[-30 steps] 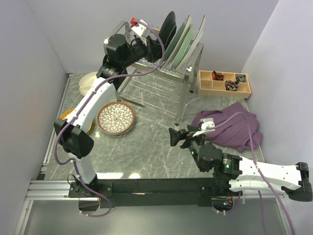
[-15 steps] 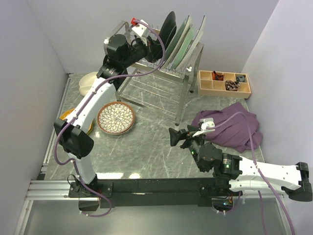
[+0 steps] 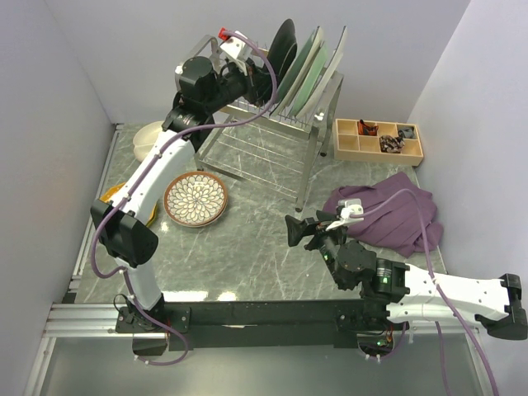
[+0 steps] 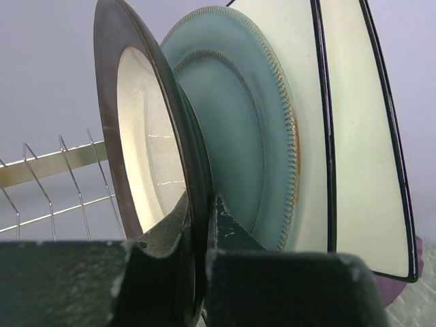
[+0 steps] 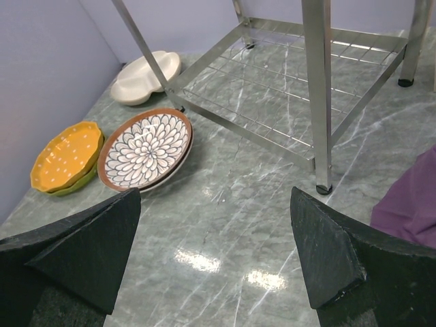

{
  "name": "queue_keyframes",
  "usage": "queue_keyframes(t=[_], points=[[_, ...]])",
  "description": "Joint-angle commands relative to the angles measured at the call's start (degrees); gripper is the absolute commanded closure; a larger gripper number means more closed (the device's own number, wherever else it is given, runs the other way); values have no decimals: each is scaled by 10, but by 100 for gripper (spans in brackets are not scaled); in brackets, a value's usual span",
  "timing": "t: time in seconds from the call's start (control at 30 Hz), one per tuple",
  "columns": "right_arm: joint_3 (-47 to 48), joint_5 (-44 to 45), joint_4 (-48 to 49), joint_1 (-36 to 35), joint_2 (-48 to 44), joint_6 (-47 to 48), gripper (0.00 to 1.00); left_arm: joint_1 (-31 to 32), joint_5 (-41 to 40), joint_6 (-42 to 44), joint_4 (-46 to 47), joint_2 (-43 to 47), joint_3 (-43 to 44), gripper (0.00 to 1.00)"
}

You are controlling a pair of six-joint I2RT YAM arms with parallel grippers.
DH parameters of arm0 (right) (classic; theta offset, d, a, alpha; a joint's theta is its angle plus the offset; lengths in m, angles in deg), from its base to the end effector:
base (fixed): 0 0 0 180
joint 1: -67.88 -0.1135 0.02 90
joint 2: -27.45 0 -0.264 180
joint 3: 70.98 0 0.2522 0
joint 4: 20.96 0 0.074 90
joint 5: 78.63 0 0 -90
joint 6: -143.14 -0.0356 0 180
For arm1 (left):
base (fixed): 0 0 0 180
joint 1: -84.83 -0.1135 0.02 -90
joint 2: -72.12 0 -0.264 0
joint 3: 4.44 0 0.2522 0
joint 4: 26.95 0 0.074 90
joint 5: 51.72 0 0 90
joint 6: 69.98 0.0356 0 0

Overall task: Unload the plates from the dish rack
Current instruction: Unload the plate from the dish rack.

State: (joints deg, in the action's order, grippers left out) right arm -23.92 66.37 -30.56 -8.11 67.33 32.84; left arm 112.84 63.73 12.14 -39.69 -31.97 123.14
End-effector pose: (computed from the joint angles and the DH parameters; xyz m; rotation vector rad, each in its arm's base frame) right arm 0.0675 0.1501 0.3103 -0.0375 1.6202 0.5317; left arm 0.3635 -0.2107 0.4899 0.6212 1.3129 -0.8225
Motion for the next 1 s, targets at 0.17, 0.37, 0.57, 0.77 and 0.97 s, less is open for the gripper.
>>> queue_keyframes(t=[0.17,0.37,0.57,0.77,0.97], points=[[14,9,5,-6,-6,-3,4,3,18,-44,86,43,39,99],[16,11,4,-6,-2,-2,4,3,18,-42,75,52,54,99],[16,15,5,-6,-1,1,5,4,22,-37,79,62,56,99],[18,17,5,-6,6,3,4,4,39,-35,120,86,17,99],[19,17,5,-6,9,2,4,5,52,-25,131,93,4,99]])
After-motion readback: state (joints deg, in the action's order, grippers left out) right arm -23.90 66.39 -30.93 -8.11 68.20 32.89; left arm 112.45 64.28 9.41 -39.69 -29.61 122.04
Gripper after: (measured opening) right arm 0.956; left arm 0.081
